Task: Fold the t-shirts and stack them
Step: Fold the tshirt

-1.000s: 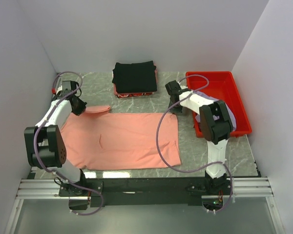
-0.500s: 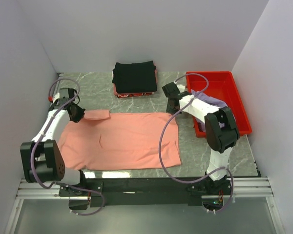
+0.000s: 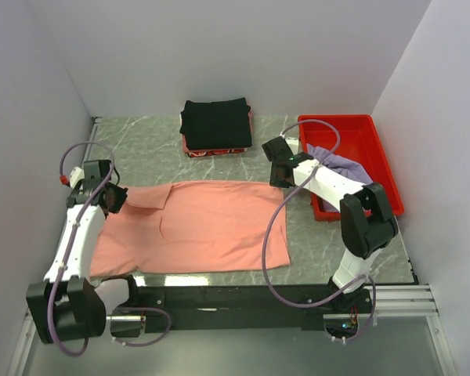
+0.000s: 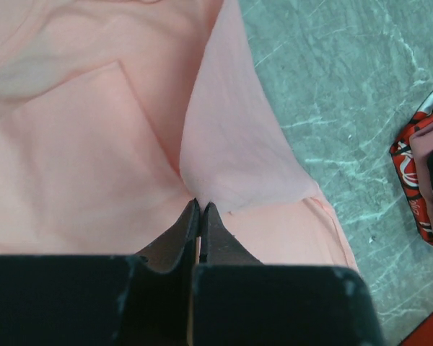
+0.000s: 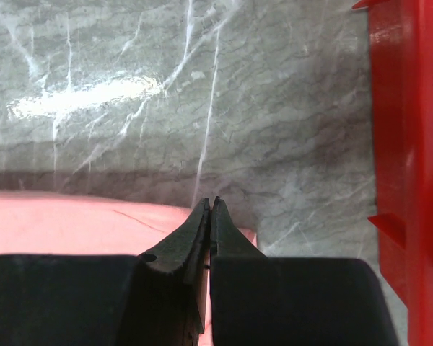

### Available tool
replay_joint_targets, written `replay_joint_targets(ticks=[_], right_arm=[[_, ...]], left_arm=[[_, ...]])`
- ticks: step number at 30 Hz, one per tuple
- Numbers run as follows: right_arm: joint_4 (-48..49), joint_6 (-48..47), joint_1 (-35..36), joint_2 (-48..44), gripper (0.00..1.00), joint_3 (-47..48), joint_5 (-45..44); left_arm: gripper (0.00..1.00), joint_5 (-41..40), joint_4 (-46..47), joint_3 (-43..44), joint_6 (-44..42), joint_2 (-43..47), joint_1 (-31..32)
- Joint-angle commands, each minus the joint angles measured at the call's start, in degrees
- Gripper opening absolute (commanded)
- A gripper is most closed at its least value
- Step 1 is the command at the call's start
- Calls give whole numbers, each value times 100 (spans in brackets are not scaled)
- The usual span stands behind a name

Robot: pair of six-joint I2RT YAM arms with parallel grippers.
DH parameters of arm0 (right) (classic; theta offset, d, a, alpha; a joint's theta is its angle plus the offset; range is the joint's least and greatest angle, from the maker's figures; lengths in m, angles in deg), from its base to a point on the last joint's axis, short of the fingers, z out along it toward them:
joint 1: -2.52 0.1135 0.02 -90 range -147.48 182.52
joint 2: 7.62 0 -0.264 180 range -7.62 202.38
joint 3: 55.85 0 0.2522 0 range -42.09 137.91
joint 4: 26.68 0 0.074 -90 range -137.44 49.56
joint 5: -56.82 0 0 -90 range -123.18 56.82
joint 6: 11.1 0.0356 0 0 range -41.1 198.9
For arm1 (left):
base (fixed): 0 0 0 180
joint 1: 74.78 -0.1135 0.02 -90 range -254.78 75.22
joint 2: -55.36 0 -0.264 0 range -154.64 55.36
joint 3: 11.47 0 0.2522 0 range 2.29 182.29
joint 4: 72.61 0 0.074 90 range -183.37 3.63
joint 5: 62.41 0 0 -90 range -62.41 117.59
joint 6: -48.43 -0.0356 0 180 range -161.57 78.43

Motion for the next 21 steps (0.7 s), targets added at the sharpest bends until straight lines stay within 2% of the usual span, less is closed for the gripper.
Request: replay_joint_targets(ticks=[1, 8, 21], right_arm=[[-11, -111, 57, -416, 0, -53, -229], [-160, -286, 66, -714, 0, -53, -343], [-257, -436, 198, -1303, 0, -404, -335]], left_arm=[[1, -80, -337, -155, 349, 509, -21], [2, -501, -1083, -208, 605, 1422, -29], [5, -835, -1937, -216, 771, 2320, -29]])
